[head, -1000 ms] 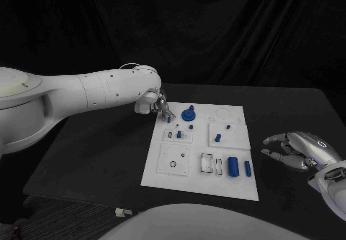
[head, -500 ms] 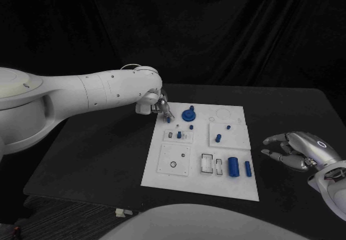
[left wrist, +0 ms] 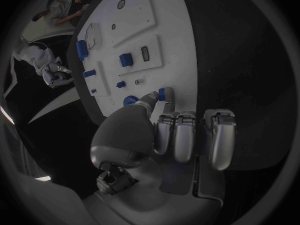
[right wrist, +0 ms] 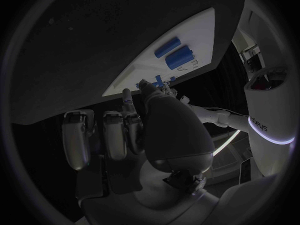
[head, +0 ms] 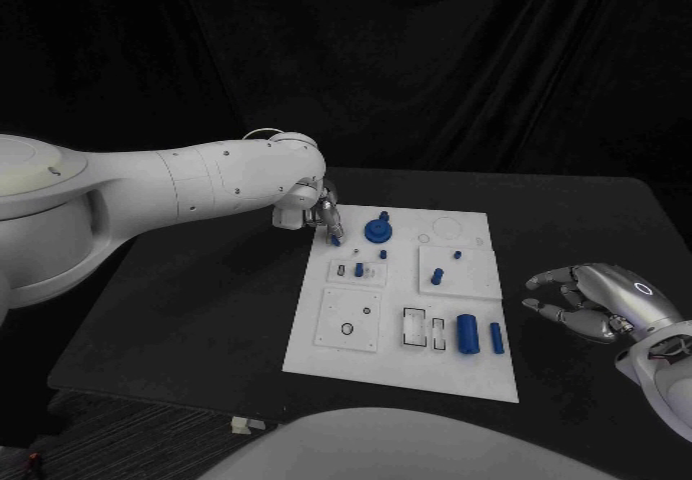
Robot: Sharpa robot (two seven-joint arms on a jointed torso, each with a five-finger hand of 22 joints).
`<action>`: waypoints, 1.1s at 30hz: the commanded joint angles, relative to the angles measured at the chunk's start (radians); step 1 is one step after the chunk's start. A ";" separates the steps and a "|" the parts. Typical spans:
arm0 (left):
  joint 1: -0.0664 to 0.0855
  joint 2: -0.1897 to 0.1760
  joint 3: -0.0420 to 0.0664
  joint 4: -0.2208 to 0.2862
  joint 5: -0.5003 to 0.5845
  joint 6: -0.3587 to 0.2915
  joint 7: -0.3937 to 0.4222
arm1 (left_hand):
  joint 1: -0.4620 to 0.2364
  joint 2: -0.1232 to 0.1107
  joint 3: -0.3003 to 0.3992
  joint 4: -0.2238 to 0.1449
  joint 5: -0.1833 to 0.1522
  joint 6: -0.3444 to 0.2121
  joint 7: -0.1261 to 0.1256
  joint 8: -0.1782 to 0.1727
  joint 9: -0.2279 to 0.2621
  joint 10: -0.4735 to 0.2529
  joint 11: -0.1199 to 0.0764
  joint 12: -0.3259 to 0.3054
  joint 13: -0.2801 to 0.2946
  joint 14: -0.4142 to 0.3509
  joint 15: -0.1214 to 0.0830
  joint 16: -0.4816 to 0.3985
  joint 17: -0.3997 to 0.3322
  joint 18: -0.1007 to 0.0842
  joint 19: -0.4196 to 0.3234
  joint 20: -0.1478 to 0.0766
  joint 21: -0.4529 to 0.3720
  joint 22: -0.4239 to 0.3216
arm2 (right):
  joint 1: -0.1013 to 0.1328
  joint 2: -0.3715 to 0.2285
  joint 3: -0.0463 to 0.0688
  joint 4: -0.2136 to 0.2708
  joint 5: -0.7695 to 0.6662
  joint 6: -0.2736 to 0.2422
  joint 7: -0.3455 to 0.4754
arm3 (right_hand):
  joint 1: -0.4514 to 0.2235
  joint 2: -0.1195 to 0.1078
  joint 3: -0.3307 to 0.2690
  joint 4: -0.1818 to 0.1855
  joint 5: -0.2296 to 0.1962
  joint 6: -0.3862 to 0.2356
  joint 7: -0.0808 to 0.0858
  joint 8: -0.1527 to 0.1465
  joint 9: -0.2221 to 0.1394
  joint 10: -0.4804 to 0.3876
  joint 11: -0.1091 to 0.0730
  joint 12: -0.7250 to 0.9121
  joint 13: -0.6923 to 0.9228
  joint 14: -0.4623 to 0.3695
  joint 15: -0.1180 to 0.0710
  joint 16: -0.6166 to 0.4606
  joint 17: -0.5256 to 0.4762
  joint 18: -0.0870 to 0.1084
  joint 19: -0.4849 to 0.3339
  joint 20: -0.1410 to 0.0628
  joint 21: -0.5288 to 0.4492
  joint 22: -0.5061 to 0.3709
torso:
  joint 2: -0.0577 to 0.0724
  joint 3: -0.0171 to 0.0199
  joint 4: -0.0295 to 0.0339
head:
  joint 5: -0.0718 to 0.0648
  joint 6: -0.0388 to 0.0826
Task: Assemble the parts on the task board
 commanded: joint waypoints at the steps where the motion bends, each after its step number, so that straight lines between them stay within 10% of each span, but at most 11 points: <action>1: -0.002 0.000 0.001 0.001 0.000 0.008 0.024 | -0.002 -0.024 0.087 -0.035 0.039 0.005 -0.008 -0.005 -0.008 0.102 -0.009 0.001 0.261 0.106 -0.008 -0.005 0.263 -0.008 0.090 -0.008 -0.002 0.255 | -0.002 0.001 0.000 -0.001 -0.002 -0.007 -0.006 | 0.005 -0.002 0.002 0.002 0.004 0.007 -0.002 0.001 -0.002 0.104 -0.001 0.003 0.263 0.106 -0.006 0.003 0.263 0.002 0.078 -0.006 -0.004 0.250 | -0.001 -0.0002 0.0000 | 0.001 0.000; 6: -0.002 -0.007 0.001 0.008 0.000 -0.004 0.027 | -0.084 -0.076 0.286 -0.091 0.057 0.023 -0.003 -0.008 -0.006 0.103 -0.007 0.002 0.262 0.106 -0.004 -0.005 0.263 -0.008 0.092 -0.005 0.000 0.256 | -0.003 0.002 0.000 -0.002 -0.002 -0.006 -0.006 | 0.005 -0.002 0.002 0.002 0.004 0.007 -0.002 0.001 -0.002 0.104 -0.001 0.003 0.263 0.106 -0.006 0.003 0.263 0.002 0.078 -0.006 -0.004 0.250 | -0.001 -0.0005 0.0001 | 0.001 0.000; 33: 0.004 -0.099 0.001 0.220 0.067 -0.087 -0.054 | -0.149 -0.066 0.317 -0.070 0.011 0.035 -0.004 -0.005 0.003 0.095 -0.007 -0.010 0.255 0.106 -0.006 -0.005 0.263 -0.006 0.087 -0.006 -0.008 0.253 | -0.004 -0.011 0.000 0.009 -0.002 -0.008 -0.010 | 0.008 -0.001 0.004 0.002 0.004 0.008 -0.002 0.001 -0.002 0.104 -0.001 0.003 0.263 0.106 -0.006 0.003 0.263 0.003 0.076 -0.006 -0.006 0.249 | 0.002 0.0001 -0.0013 | 0.008 0.000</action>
